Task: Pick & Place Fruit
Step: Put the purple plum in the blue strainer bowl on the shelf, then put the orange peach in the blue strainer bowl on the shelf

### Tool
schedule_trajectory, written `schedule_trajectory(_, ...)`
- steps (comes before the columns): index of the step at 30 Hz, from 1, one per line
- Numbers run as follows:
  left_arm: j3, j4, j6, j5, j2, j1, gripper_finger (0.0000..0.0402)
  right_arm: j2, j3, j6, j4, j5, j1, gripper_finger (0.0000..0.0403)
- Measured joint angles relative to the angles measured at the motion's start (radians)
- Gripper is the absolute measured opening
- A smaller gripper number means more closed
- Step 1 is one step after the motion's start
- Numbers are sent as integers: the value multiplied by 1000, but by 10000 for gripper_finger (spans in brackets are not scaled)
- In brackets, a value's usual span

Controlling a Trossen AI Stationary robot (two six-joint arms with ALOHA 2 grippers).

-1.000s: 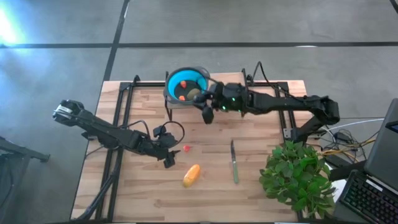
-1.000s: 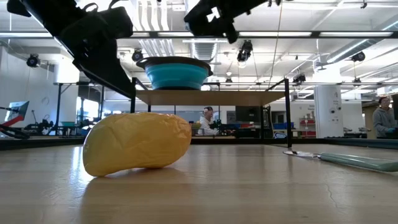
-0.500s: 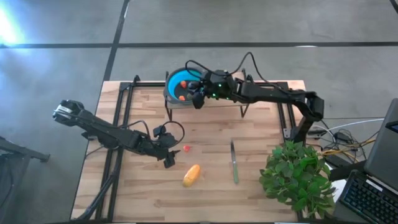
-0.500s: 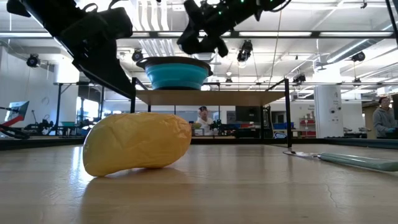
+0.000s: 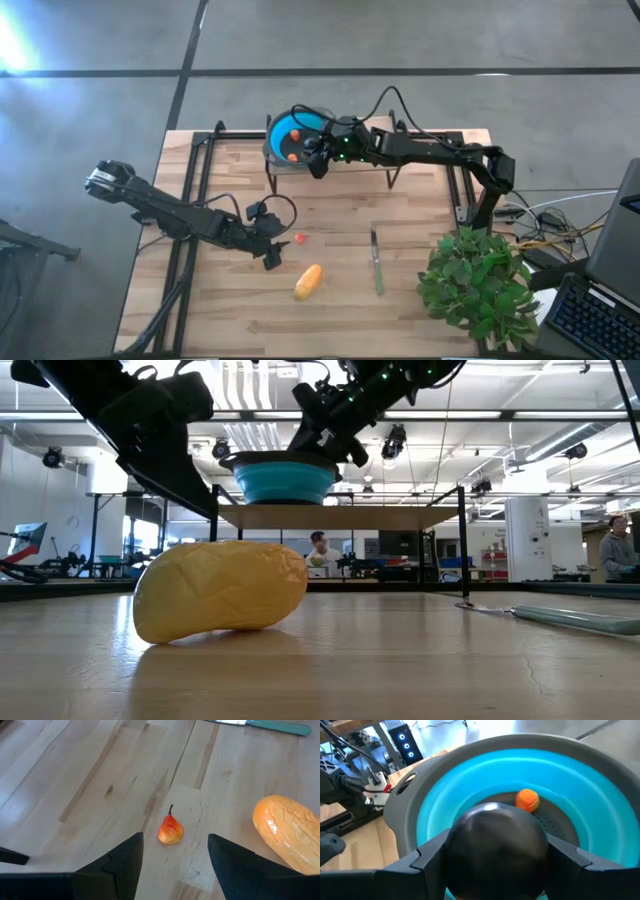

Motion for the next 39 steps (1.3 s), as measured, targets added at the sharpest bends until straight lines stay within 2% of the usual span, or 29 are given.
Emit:
schedule_trajectory(4, 0, 0, 0, 0, 0, 0, 227, 0, 0, 43, -2, -1, -2, 249)
schedule_trajectory(20, 0, 0, 1, 0, 0, 0, 227, -2, 0, 43, -1, 0, -10, 368)
schedule_trajectory(32, 0, 0, 8, 0, 0, 0, 227, -82, -1, 6, -8, -1, -10, 341)
schedule_trajectory(39, 0, 18, 18, 3, 0, 0, 227, -166, -1, -54, -136, -5, 13, 318)
